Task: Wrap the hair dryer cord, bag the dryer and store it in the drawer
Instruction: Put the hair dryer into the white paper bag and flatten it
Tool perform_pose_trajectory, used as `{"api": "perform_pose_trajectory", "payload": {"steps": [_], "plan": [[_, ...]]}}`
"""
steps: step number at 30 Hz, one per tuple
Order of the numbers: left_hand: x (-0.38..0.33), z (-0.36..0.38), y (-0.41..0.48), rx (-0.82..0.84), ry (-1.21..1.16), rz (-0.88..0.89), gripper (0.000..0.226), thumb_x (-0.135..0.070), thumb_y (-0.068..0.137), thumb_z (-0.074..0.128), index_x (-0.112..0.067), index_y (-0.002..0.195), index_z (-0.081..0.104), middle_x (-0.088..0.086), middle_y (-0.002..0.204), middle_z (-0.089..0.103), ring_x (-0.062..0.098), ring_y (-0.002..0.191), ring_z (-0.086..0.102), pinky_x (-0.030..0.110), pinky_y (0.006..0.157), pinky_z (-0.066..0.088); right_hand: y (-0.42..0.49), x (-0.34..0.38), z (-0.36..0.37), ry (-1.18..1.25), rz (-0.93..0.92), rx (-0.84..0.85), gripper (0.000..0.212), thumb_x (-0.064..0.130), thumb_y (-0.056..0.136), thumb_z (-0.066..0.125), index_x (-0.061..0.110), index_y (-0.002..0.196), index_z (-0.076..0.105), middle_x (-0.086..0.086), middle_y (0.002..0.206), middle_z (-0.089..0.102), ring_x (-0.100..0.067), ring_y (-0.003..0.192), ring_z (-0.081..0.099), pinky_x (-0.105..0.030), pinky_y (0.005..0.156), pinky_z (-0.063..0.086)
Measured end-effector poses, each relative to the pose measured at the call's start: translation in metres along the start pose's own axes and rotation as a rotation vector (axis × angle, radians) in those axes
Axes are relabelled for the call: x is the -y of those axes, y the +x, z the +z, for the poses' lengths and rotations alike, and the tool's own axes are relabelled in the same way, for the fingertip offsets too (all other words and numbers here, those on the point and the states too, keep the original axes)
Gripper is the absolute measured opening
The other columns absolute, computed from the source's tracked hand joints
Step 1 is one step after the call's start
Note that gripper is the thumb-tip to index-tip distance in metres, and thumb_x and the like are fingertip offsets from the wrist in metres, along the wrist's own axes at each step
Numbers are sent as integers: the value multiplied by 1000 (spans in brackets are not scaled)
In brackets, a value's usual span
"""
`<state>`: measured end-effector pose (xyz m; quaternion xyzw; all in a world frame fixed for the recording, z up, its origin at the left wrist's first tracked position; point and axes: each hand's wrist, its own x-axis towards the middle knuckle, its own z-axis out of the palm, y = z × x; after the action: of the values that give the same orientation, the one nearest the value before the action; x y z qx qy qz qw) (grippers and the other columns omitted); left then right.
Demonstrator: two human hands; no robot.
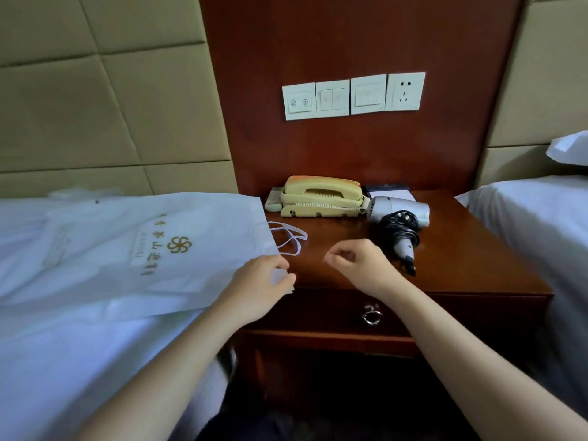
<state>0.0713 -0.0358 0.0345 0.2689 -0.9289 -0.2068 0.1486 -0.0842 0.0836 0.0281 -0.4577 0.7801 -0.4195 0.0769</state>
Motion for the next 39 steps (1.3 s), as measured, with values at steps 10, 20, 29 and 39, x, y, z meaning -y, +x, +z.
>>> {"api": "perform_pose_trajectory", "payload": {"steps": [10, 20, 29, 39], "plan": [[89, -8, -13, 36, 507, 19, 79, -59, 80, 56, -26, 146, 27, -3, 153, 31, 15, 141, 27, 29, 110, 22, 74, 19, 79, 474, 437, 266, 25, 16, 85, 63, 1, 104, 59, -4, 101, 62, -21, 98, 60, -37, 91, 52], [125, -8, -17, -104, 173, 69, 78, -64, 74, 15, -27, 123, 62, -8, 123, 66, 15, 113, 62, 28, 89, 47, 95, 41, 130, 709, 610, 230, 15, 15, 83, 66, 9, 95, 59, -13, 106, 68, -26, 92, 65, -34, 78, 52], [109, -29, -33, -126, 164, 193, 66, -54, 80, 26, -19, 121, 64, -7, 127, 63, 7, 117, 53, 18, 94, 38, 81, 71, 96, 356, 56, 20, 13, 13, 87, 52, 13, 97, 61, -9, 104, 68, -27, 97, 64, -40, 85, 53], [39, -84, 0, -410, 365, 390, 37, -27, 86, 41, -14, 106, 69, 4, 110, 72, 19, 104, 61, 33, 92, 36, 37, 108, -36, 390, -279, -489, 12, 13, 93, 49, 19, 84, 52, -9, 77, 58, -18, 69, 52, -30, 61, 41]]}}
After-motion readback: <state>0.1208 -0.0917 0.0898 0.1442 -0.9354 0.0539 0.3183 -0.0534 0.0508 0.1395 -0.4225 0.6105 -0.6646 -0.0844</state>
